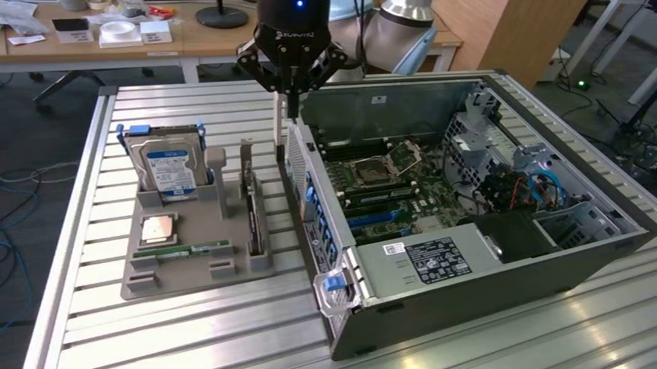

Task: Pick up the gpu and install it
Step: 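Reach for the gpu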

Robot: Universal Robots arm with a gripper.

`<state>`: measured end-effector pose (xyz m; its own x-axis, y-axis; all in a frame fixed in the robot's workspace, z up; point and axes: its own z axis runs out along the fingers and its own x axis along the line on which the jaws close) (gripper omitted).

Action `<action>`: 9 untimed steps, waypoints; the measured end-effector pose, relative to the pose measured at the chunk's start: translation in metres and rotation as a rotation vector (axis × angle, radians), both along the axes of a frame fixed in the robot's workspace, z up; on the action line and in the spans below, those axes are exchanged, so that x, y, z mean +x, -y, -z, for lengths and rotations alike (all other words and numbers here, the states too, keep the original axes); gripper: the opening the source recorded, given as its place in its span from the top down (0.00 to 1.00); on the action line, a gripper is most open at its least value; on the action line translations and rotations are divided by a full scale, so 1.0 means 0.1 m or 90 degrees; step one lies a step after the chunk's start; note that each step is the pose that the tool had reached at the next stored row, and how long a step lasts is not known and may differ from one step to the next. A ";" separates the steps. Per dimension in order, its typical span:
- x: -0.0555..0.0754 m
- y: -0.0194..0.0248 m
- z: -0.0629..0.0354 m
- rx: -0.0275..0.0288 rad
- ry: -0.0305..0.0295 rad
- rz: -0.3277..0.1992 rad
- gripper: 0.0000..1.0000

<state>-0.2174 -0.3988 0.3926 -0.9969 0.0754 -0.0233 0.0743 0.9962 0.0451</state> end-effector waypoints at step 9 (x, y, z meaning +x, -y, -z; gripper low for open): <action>-0.07 0.000 0.000 0.0000 0.0000 0.000 0.89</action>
